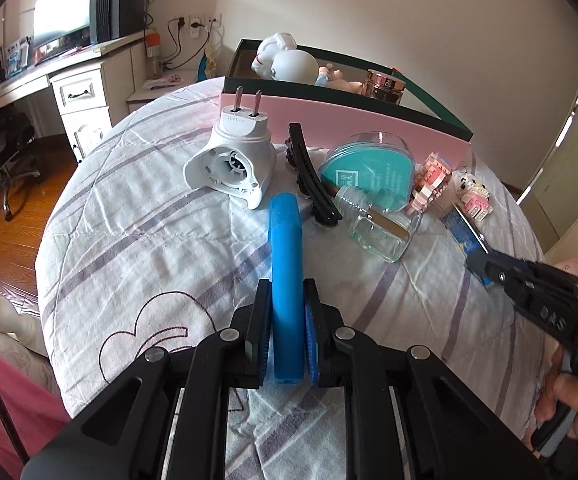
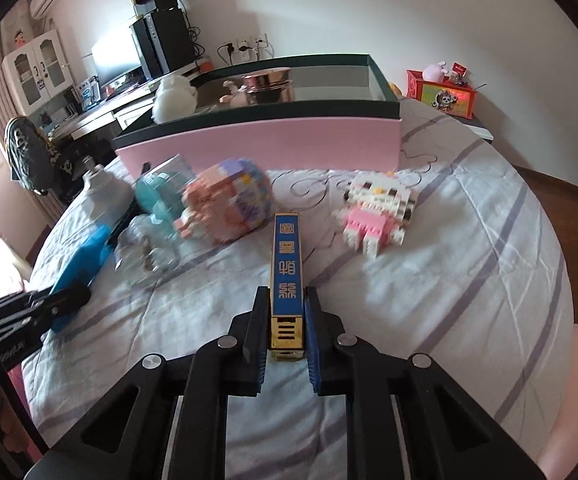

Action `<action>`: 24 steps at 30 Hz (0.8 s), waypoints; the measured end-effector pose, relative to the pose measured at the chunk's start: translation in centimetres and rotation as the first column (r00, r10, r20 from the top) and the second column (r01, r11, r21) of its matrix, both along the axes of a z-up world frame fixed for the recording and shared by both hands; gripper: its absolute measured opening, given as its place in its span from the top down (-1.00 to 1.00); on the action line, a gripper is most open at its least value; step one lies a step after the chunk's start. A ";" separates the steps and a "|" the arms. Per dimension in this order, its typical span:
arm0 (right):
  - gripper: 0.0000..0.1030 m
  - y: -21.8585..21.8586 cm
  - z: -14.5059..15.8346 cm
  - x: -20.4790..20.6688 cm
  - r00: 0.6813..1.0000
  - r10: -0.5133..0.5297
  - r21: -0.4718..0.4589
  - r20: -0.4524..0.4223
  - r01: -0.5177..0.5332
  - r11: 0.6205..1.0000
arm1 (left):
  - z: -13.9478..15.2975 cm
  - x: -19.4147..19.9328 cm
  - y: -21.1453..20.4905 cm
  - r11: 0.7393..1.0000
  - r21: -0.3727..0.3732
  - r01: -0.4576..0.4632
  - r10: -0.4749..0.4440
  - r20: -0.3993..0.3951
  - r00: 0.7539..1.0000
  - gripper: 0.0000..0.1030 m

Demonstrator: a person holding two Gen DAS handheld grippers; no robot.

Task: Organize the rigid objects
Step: 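Grasp the blue-gold box with the right tool while the left tool grasps the blue highlighter, then place the blue-gold box in the pink box with the right tool while the left tool places the highlighter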

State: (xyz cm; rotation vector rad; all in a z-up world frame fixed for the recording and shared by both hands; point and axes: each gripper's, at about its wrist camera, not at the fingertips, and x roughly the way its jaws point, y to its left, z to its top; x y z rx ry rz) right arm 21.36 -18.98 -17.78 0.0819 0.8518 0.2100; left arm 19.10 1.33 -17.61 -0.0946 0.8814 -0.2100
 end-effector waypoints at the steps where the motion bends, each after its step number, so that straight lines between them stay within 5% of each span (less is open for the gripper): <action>1: 0.70 0.2 0.0 -0.6 1.000 0.002 0.004 -0.001 -0.002 1.000 | 0.0 0.1 -0.1 1.000 0.002 -0.002 0.002 0.000 1.000 0.72; 15: 0.70 0.7 0.0 1.6 1.000 -0.009 0.007 -0.005 0.009 1.000 | 0.3 1.7 -1.3 0.998 0.060 0.000 -0.003 0.047 0.999 0.73; 24: 0.70 1.5 2.8 -1.8 0.993 0.006 0.027 0.117 -0.009 1.000 | 4.0 -0.6 -1.6 0.999 0.031 -0.009 0.004 0.151 0.988 0.73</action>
